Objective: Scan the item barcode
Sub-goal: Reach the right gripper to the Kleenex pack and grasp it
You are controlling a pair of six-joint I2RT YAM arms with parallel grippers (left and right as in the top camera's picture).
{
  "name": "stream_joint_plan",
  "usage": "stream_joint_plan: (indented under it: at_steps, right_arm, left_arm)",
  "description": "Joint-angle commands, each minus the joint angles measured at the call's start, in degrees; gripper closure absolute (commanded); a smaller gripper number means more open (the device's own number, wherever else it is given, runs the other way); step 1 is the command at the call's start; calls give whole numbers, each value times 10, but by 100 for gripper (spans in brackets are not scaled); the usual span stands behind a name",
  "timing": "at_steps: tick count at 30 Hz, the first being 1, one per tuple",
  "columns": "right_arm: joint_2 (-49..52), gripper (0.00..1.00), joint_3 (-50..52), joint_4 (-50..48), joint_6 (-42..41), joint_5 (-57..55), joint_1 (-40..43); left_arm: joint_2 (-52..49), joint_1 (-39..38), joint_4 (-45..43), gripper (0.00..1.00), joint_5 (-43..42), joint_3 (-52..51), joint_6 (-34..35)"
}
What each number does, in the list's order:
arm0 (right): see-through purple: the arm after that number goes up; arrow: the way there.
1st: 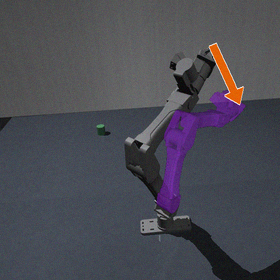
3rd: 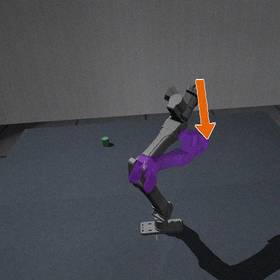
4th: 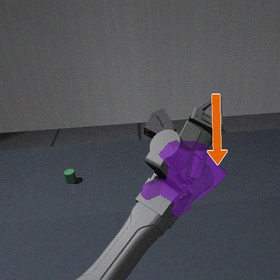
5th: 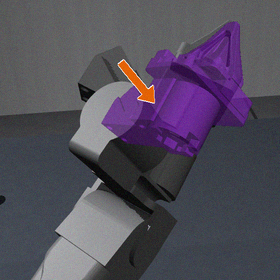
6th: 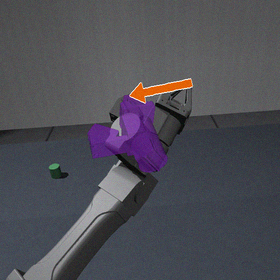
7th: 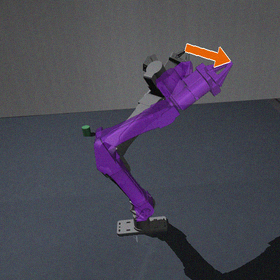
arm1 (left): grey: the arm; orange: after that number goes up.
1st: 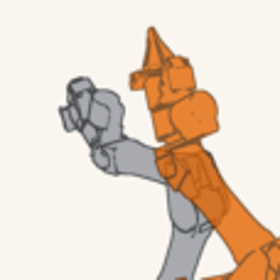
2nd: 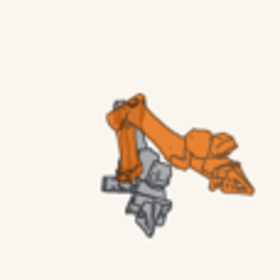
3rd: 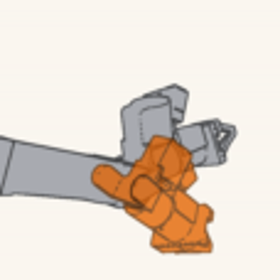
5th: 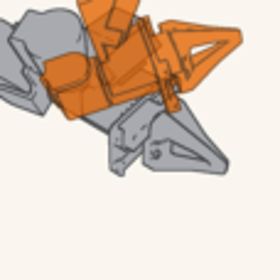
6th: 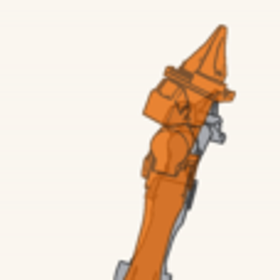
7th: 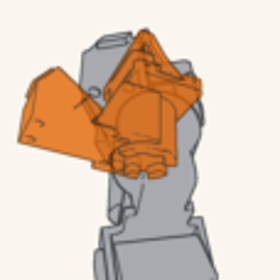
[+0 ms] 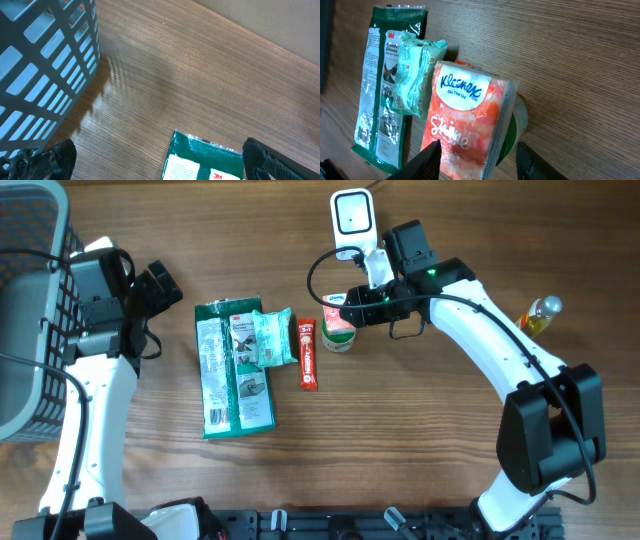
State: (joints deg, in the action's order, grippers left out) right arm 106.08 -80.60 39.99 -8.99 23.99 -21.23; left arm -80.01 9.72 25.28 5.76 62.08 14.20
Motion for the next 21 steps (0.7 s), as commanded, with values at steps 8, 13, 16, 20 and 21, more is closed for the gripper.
stream_joint_plan:
  at_steps: [8,13,16,20,21]
  right_arm:
    - [8,51,5,-1,-2,13,-3]
    - [19,56,5,2,-2,14,-4]
    - [21,58,5,1,-2,14,-4]
    - [21,58,5,4,-4,14,-5]
    - [21,58,5,4,-4,14,-5]
  left_arm:
    - [5,2,-2,0,3,6,-5]
    - [5,2,-2,0,3,6,-5]
    - [5,2,-2,0,3,6,-5]
    - [5,2,-2,0,3,6,-5]
    - [5,2,-2,0,3,6,-5]
